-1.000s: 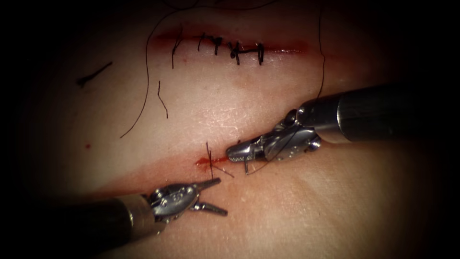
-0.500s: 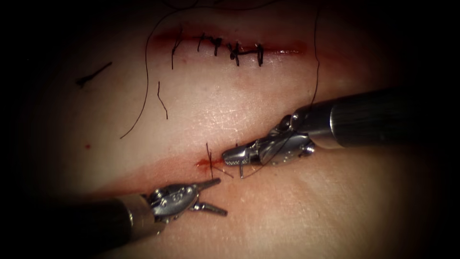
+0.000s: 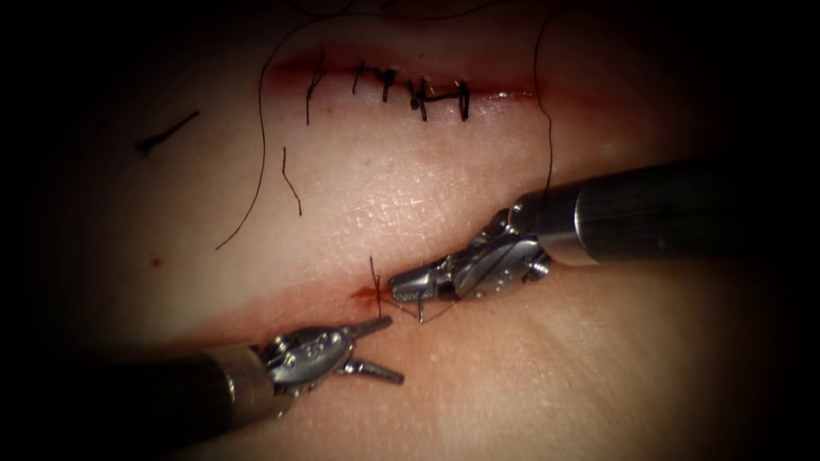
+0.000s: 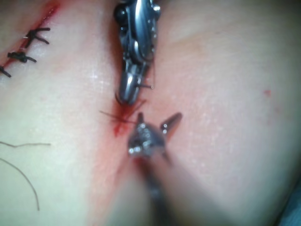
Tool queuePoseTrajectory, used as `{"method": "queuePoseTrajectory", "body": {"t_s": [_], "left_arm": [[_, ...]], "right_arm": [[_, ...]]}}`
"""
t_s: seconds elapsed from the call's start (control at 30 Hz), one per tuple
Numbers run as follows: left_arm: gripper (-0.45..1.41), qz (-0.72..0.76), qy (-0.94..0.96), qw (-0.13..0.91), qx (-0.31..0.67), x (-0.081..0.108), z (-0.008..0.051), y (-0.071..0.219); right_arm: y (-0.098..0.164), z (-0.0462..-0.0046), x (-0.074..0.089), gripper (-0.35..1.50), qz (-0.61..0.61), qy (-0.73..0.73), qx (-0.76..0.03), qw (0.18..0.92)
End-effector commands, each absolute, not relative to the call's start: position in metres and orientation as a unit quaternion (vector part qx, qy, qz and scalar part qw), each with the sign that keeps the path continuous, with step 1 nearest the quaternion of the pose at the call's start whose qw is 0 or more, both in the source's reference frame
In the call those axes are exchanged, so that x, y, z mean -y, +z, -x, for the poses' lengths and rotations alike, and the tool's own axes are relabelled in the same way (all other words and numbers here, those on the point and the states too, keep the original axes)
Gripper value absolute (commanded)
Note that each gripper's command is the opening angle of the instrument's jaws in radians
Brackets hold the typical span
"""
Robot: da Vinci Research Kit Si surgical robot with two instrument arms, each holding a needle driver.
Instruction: Wound Closure
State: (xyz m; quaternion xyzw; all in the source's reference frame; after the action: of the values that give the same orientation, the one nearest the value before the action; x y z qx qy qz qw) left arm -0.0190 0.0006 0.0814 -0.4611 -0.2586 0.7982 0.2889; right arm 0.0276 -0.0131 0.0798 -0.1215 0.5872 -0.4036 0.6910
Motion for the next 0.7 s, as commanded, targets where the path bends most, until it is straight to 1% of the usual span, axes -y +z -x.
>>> {"method": "queuePoseTrajectory", "body": {"t_s": [0.03, 0.7], "left_arm": [[0.74, 0.461, 0.798, 0.290, 0.259, -0.0001, 0.0196, 0.0820], [0.74, 0.461, 0.798, 0.290, 0.259, -0.0002, 0.0197, 0.0820]], "right_arm": [[0.0804, -0.0281, 0.0136, -0.35, 0.120, -0.404, -0.588, 0.690], [0.0816, -0.0277, 0.0141, -0.35, 0.108, -0.394, -0.586, 0.700]]}}
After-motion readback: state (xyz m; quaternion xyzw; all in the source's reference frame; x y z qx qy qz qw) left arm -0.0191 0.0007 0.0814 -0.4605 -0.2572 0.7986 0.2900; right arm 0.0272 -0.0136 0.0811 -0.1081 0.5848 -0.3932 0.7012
